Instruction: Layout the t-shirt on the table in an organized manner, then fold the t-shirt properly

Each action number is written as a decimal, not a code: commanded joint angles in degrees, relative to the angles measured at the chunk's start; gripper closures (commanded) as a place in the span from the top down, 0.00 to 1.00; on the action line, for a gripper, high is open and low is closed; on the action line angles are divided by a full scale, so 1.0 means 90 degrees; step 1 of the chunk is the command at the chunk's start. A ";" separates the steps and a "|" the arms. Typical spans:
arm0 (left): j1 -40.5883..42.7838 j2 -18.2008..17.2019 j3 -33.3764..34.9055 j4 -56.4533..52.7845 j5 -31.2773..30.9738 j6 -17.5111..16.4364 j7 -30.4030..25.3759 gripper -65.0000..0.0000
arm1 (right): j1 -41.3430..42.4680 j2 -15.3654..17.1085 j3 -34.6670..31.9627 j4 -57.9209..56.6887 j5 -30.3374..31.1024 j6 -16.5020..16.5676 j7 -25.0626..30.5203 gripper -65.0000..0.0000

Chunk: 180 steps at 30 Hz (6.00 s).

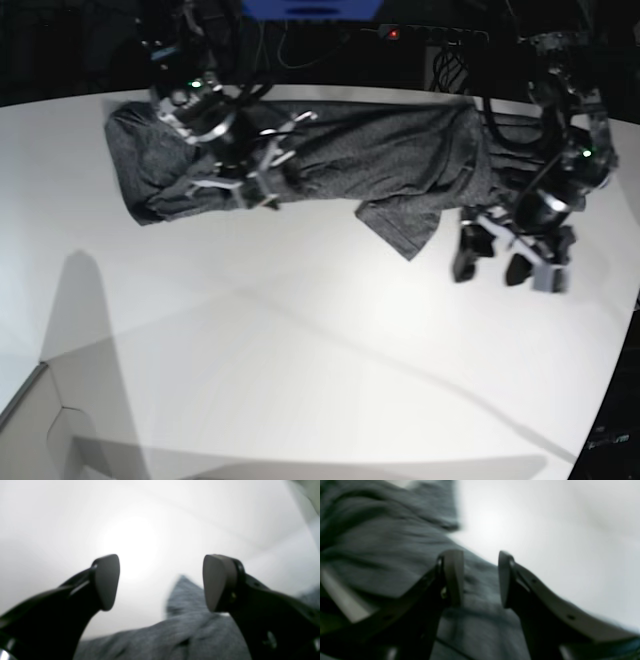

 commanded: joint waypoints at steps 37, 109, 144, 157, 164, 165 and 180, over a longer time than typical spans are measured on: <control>-0.0527 0.1737 0.2227 -0.1405 0.4191 0.0644 0.1088 0.76 | -0.0442 -0.0125 0.1652 0.0144 0.0052 0.0040 0.0132 0.37; -0.0478 0.1093 -0.4025 0.0587 0.1886 -0.1183 0.1869 0.00 | -0.0500 -0.0125 0.1612 0.0144 0.0052 0.0607 0.0152 0.36; -0.0195 0.0917 -0.4542 -0.0458 0.1720 -0.1183 0.1791 0.48 | -0.0656 -0.0271 0.1612 0.0144 0.0052 0.0616 0.0152 0.36; -0.0244 0.0409 -0.4884 -0.0692 0.1720 -0.1193 0.1791 0.51 | -0.0666 -0.0271 0.1612 0.0144 0.0052 0.0616 0.0142 0.36; -0.0234 0.0048 -0.4884 -0.1493 0.1046 -0.1974 0.1781 0.51 | -0.0666 -0.0271 0.1612 0.0144 0.0052 0.0616 0.0142 0.36; -0.0244 0.0048 -0.4884 -0.1522 0.1056 -0.2072 0.1781 0.51 | -0.0666 -0.0271 0.1612 0.0135 0.0052 0.0616 0.0142 0.36; -0.0254 0.0038 -0.4835 -0.2177 0.1007 -0.2282 0.1234 0.52 | -0.0647 -0.0271 0.1612 0.0135 0.0052 0.0616 0.0142 0.36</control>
